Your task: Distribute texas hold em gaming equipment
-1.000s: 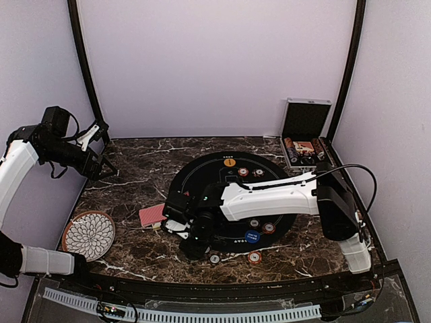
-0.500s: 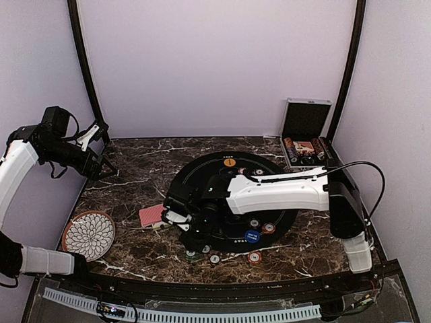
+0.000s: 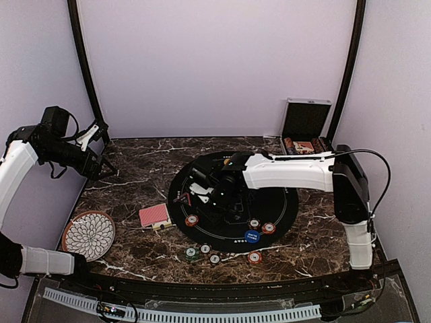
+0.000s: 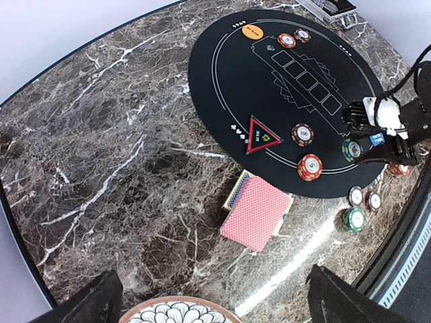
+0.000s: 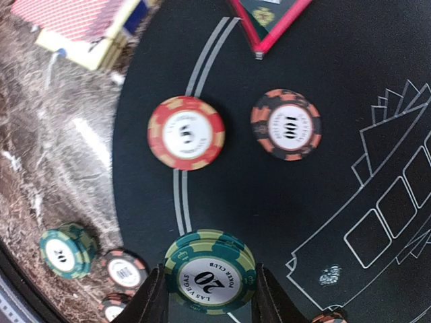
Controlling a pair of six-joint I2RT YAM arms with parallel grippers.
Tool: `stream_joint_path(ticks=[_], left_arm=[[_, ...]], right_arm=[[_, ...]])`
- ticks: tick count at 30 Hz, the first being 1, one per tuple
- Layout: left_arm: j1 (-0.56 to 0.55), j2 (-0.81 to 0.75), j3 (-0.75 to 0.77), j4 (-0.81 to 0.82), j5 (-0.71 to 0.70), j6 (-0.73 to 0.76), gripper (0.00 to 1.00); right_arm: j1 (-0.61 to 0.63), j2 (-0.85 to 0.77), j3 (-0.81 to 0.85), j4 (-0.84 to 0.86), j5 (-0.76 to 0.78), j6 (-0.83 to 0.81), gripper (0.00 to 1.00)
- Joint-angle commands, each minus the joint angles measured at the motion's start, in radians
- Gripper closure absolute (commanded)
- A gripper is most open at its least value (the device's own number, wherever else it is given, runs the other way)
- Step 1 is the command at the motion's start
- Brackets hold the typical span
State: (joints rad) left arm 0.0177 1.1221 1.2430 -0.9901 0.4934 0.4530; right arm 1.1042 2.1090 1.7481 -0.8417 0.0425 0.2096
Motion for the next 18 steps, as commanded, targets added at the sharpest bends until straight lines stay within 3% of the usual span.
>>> stream_joint_path(ticks=[1,13,18], left_arm=[[0.003,-0.029,0.005,-0.02,-0.002,0.016,0.01],[0.004,-0.028,0.002,-0.018,-0.005,0.017,0.01],[0.003,-0.026,-0.006,-0.011,-0.003,0.016,0.01]], right_arm=[[-0.014,0.02,-0.009,0.053,0.025,0.013,0.95],[-0.03,0.134,0.059,0.073,0.017,0.008,0.96],[-0.03,0.155,0.066,0.08,0.021,0.015,0.89]])
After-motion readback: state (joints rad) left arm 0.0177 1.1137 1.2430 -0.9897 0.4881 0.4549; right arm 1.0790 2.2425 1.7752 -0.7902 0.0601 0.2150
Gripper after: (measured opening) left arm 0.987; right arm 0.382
